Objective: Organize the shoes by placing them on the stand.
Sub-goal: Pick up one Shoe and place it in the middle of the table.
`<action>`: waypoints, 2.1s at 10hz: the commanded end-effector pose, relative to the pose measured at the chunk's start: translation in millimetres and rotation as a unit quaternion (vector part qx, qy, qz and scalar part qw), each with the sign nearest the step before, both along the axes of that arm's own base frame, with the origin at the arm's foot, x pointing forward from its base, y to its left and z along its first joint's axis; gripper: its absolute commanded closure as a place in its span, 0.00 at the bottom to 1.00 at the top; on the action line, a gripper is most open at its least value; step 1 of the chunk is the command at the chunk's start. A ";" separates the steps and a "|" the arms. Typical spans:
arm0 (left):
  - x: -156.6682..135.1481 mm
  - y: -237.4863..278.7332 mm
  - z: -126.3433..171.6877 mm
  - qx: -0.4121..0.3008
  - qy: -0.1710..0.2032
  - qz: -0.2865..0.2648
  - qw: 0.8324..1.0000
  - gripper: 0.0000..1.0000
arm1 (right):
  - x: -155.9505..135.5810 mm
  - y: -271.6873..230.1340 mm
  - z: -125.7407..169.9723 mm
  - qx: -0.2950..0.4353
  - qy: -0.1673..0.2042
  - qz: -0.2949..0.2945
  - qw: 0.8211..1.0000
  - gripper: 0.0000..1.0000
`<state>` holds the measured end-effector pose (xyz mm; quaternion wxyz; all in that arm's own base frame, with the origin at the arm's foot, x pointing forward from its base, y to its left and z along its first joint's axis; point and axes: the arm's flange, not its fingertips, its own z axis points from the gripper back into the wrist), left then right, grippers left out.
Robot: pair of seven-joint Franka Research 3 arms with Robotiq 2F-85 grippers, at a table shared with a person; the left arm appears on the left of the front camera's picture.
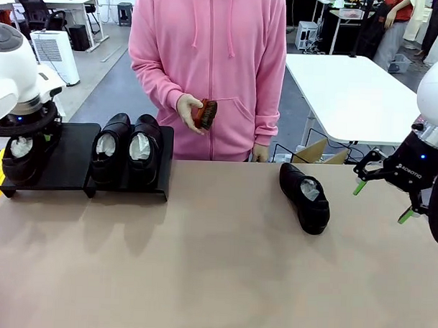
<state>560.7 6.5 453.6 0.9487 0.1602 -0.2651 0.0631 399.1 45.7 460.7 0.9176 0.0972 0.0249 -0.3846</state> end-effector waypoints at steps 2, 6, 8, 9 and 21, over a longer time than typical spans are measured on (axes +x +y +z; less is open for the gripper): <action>-41.1 -42.7 46.9 -0.077 0.016 0.042 0.996 0.39 | -0.5 -1.4 1.0 -0.001 -0.003 0.005 1.000 0.00; -89.8 -62.0 80.9 -0.156 0.162 0.026 0.974 0.39 | -0.5 -1.4 1.0 -0.001 -0.003 0.005 1.000 0.00; -105.1 -66.3 95.9 -0.188 0.200 0.001 0.962 0.39 | -0.5 -1.4 1.0 -0.001 -0.003 0.005 1.000 0.00; -111.1 -68.3 96.0 -0.198 0.228 -0.008 0.953 0.39 | -0.5 -1.4 1.0 -0.001 -0.003 0.005 1.000 0.00; -114.0 -73.9 92.4 -0.190 0.221 0.001 0.957 0.39 | 119.2 137.3 -71.1 -0.122 -0.109 0.354 0.921 0.00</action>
